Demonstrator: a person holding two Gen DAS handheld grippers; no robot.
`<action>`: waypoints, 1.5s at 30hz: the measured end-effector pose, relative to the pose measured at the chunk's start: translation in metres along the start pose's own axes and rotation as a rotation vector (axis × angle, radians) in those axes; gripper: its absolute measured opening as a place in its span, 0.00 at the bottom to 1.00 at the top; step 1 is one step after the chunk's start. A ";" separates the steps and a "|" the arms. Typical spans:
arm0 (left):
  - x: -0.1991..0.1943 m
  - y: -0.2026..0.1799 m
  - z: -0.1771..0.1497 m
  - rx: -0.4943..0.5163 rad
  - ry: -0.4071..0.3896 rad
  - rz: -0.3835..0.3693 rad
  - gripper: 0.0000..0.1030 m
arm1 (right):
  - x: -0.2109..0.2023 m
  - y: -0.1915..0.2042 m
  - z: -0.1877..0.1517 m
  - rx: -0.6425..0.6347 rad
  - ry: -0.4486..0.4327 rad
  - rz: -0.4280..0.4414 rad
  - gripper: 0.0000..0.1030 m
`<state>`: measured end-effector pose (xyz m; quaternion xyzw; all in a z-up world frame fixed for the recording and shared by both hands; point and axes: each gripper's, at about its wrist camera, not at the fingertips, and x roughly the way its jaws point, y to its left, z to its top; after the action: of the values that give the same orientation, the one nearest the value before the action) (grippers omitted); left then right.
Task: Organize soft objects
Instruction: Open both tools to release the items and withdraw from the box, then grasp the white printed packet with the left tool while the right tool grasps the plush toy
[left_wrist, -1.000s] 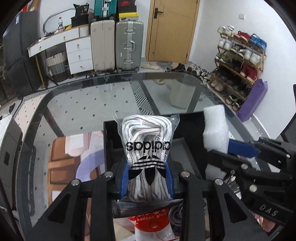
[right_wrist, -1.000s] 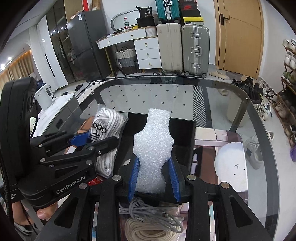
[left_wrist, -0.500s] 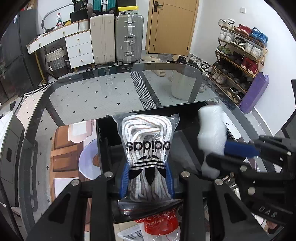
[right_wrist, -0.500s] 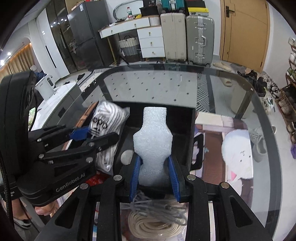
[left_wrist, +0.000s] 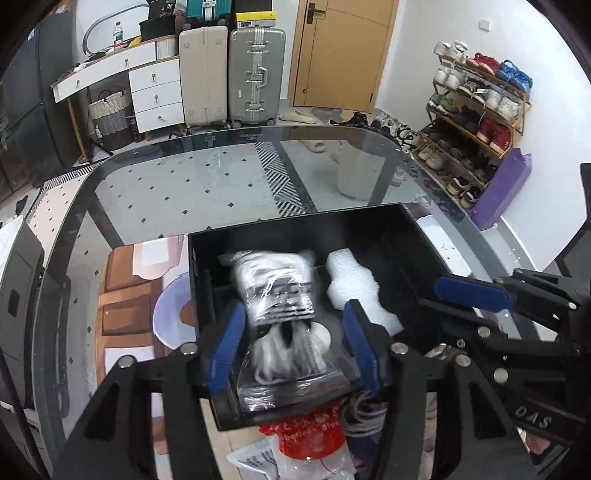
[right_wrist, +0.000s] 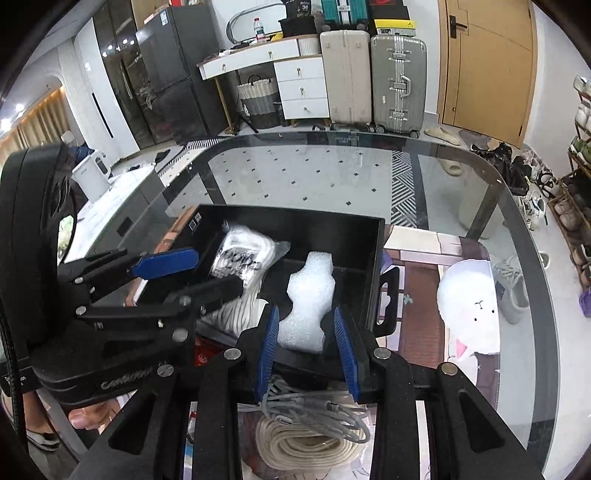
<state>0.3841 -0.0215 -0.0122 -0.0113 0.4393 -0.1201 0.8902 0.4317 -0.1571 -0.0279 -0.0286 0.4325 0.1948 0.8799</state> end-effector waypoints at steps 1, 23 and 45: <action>-0.003 0.000 0.000 0.002 -0.002 0.008 0.56 | -0.003 -0.001 0.000 0.002 -0.004 0.000 0.32; -0.092 0.020 -0.082 -0.058 -0.049 0.158 0.77 | -0.057 0.024 -0.088 -0.133 0.064 0.074 0.46; -0.069 0.012 -0.137 0.004 0.082 0.137 0.77 | -0.018 0.051 -0.138 -0.244 0.219 0.146 0.47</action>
<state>0.2383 0.0170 -0.0441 0.0252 0.4749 -0.0602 0.8776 0.2999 -0.1460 -0.0944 -0.1246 0.4999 0.3051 0.8010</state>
